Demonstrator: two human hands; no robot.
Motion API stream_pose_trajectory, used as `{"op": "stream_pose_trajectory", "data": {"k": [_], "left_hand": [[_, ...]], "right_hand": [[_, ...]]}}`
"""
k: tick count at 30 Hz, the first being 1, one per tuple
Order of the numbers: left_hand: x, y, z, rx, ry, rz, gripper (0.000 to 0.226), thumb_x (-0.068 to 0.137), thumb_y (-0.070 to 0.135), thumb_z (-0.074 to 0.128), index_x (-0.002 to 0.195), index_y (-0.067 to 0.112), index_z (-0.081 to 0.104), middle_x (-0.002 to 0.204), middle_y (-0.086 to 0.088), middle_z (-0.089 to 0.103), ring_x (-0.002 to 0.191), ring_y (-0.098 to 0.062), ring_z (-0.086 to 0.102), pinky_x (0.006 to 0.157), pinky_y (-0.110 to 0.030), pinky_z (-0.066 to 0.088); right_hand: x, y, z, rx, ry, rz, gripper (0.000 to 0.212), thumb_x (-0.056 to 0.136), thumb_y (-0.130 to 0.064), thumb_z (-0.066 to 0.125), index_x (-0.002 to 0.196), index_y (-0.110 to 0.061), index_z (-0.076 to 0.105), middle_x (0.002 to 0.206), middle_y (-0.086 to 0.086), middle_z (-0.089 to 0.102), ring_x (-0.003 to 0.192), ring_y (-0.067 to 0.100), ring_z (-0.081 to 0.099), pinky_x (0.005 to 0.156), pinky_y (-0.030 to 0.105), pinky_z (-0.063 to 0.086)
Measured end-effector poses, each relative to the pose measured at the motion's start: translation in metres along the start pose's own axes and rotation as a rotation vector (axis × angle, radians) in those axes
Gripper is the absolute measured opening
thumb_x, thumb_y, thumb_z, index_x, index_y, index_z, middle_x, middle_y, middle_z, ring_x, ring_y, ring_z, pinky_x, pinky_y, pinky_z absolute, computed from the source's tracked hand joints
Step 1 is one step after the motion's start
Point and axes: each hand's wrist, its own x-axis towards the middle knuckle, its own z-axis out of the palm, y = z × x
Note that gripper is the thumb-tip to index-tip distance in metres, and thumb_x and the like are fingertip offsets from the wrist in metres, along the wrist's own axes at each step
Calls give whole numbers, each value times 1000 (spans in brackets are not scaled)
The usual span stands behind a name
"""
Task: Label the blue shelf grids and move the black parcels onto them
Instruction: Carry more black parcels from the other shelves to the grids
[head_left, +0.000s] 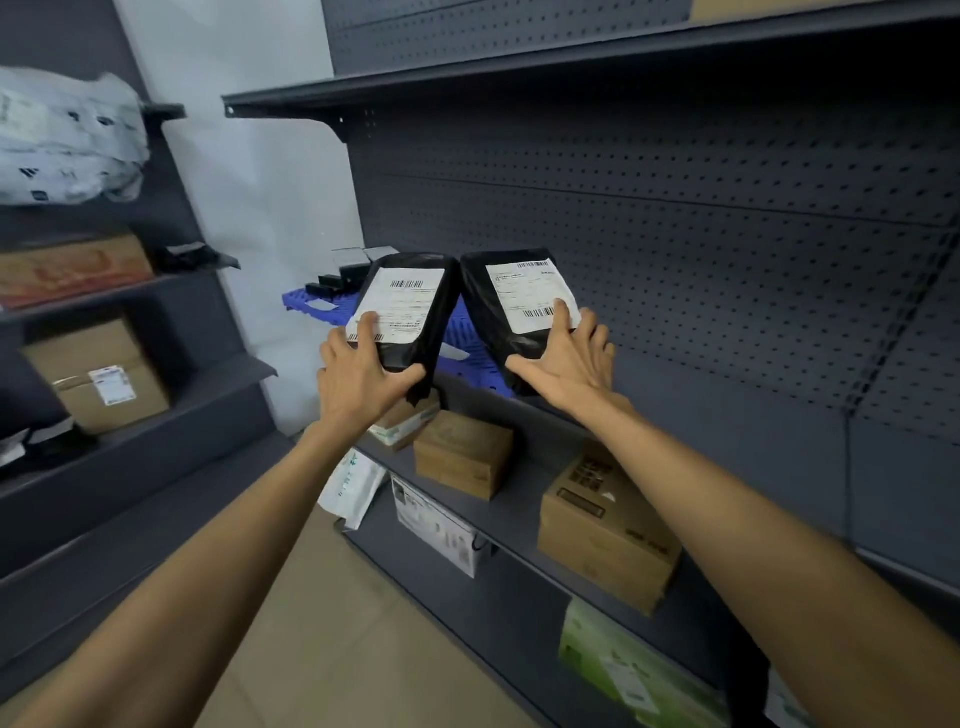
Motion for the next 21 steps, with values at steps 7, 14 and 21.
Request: {"op": "stream_pose_trajectory", "data": {"k": [7,14,21], "left_hand": [[76,-32,39,-15,-35,15,88,71,62,66,142,25,29,136,-16,35,126,-37,35,100,-53,41],[170,-23,104,-30,-102,61,85,72,59,68,141,25,32,133,-18,37,126,-39,35,99,-55,41],[239,-26,156,-5,-246,116,85,74,63,65,143,27,31,138,-17,34,130,-37,31,100,-53,37]], "right_hand": [[68,-23,52,-22,-6,40,102,73,-63,61,152,-17,15,151,21,21,132,41,28,108,48,28],[162,-6,90,-38,3,115,102,73,-67,59,152,-18,16,152,22,22,133,42,28,108,50,27],[212,3,130,-72,-50,233,101,73,-68,58,151,-19,18,148,20,27,131,41,29,105,48,29]]}}
